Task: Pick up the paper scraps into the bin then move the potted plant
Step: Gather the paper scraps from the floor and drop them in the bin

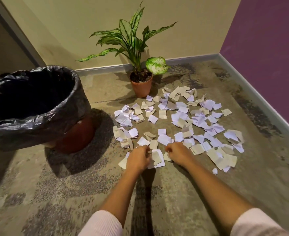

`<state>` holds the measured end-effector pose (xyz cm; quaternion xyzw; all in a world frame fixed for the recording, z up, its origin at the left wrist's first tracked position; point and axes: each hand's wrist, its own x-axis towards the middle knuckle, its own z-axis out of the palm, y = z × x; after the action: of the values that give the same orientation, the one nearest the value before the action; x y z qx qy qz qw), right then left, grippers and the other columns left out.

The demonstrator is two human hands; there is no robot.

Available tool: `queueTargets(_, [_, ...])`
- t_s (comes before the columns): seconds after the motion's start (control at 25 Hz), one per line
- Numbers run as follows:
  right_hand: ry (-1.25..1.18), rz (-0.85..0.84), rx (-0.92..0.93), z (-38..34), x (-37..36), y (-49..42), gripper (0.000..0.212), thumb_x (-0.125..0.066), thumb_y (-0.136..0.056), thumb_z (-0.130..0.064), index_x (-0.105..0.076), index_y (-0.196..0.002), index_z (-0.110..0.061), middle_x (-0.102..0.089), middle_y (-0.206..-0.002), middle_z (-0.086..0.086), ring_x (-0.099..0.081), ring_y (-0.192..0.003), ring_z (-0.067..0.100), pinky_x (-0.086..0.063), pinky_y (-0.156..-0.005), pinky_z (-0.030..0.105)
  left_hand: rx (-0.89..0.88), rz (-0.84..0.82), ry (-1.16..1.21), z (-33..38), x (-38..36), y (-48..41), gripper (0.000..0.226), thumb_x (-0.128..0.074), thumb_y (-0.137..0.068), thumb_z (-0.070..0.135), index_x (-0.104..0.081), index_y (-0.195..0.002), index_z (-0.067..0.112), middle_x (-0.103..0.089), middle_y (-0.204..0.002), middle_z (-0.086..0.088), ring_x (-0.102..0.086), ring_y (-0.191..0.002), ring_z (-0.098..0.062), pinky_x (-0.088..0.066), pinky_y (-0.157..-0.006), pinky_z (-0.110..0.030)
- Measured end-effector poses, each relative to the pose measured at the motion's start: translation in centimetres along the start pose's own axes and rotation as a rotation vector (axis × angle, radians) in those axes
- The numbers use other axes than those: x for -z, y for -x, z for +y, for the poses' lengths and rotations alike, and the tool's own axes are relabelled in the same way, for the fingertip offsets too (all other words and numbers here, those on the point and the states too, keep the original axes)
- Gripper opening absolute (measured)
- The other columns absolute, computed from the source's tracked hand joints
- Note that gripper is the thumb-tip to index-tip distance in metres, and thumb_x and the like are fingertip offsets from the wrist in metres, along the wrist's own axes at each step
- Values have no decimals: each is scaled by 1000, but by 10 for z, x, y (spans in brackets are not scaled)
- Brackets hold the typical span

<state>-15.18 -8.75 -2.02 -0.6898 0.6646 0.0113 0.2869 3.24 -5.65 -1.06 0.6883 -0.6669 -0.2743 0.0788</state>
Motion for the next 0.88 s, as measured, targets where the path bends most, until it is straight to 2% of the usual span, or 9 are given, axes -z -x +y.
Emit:
queueTargets(0.12, [204, 30, 78, 1, -20, 1, 32, -53, -89, -11, -54, -119, -20, -51, -122, 9, -45, -117, 30, -49, -82, 41, -14, -20, -92, -2, -12, -3, 32, -58, -84, 18, -60, -117, 17, -66, -112, -8, -61, -105, -30, -54, -81, -42])
queueTargets(0.24, [189, 66, 68, -2, -22, 1, 32, -53, -87, -8, -53, -117, -16, -53, -120, 10, -46, -114, 31, -49, -82, 42, -65, 13, -200, 0, -22, -5, 32, -57, -84, 16, -60, -115, 11, -65, -112, -13, -59, -102, -35, -53, -80, -42])
queueTargets(0.4, [-1, -34, -17, 4, -9, -5, 23, -60, -81, -11, -65, -103, -16, -63, -108, 8, -59, -102, 27, -48, -76, 31, -57, 16, -299, 8, -29, -5, 36, -58, -87, 24, -59, -120, 10, -59, -116, -14, -53, -108, -33, -45, -88, -39])
queueTargets(0.52, [-154, -34, -43, 6, 5, -8, 12, -63, -79, -11, -71, -87, -14, -67, -96, 4, -63, -94, 23, -49, -76, 28, -21, 0, -338, 14, -31, -4, 36, -57, -88, 24, -58, -120, 9, -55, -120, -14, -47, -114, -33, -39, -94, -39])
queueTargets(0.6, [-272, -13, -55, 4, 14, -7, 9, -64, -80, -9, -69, -79, -17, -65, -86, 1, -63, -86, 19, -46, -65, 22, 6, -14, -347, 17, -30, -1, 32, -56, -88, 21, -60, -117, 9, -53, -121, -15, -45, -116, -34, -39, -92, -41])
queueTargets(0.64, [-326, 4, -60, 3, 17, -7, 9, -65, -80, -10, -68, -78, -18, -63, -84, 0, -62, -84, 18, -44, -63, 19, 20, -24, -339, 18, -30, 0, 30, -56, -87, 21, -61, -114, 9, -52, -120, -15, -45, -116, -35, -39, -90, -41])
queueTargets(0.76, [-453, 36, -98, -1, 24, -9, 7, -66, -81, -10, -67, -82, -17, -64, -87, 1, -59, -87, 18, -42, -71, 25, 43, -42, -275, 16, -30, 5, 24, -58, -87, 23, -61, -109, 12, -51, -119, -12, -45, -115, -33, -39, -90, -42])
queueTargets(0.88, [-470, -19, -127, -9, 22, -8, 10, -66, -80, -8, -70, -89, -11, -64, -89, 4, -57, -87, 19, -43, -68, 25, 36, -8, -181, 9, -30, 11, 23, -64, -84, 28, -63, -103, 16, -55, -114, -8, -51, -109, -30, -42, -88, -41])
